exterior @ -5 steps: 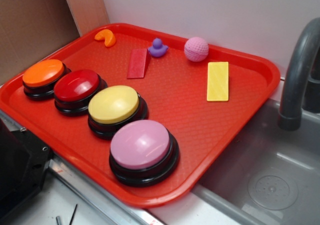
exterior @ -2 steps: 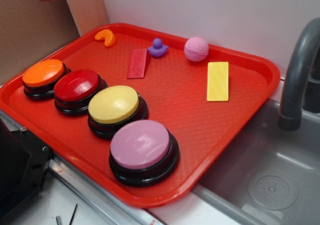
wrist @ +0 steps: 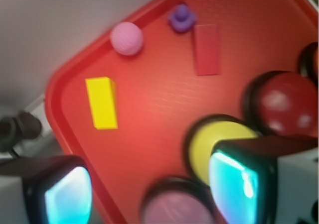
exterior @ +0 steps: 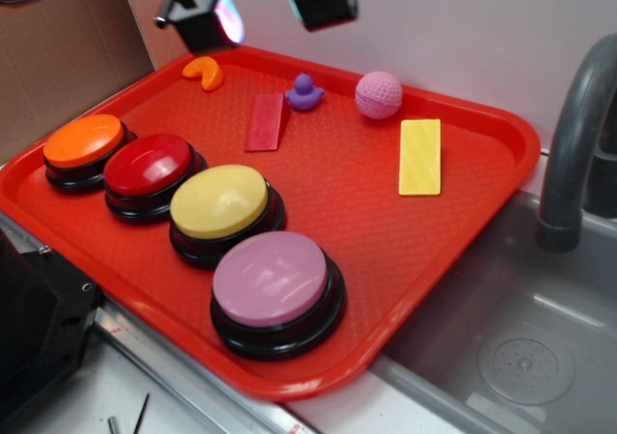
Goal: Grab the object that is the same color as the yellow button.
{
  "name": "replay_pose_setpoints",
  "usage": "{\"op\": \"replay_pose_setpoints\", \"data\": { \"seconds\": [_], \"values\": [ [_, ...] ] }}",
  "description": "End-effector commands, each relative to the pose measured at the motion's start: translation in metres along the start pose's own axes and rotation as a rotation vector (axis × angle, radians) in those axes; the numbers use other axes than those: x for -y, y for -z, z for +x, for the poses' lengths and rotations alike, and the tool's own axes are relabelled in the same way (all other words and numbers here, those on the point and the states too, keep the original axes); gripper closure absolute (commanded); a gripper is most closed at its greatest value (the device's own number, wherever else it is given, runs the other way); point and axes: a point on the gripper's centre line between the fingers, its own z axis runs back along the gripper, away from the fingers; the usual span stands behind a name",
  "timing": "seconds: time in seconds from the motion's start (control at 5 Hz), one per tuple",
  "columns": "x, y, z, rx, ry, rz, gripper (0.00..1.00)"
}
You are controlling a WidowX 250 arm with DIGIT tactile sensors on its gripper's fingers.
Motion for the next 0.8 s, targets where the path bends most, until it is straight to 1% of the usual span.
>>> {"op": "replay_pose_setpoints", "data": {
  "seconds": [0.0, 0.2, 0.4, 0.6],
  "values": [
    [0.034, 0.04, 0.012, 0.028, 0.021, 0.016, 0.0],
    [0.04, 0.06, 0.018, 0.04, 0.007, 0.051, 0.0],
    [0.047, 0.086, 0.029, 0.06, -0.007, 0.1, 0.0],
    [0.047, 0.104, 0.038, 0.069, -0.022, 0.132, 0.0]
  ]
}}
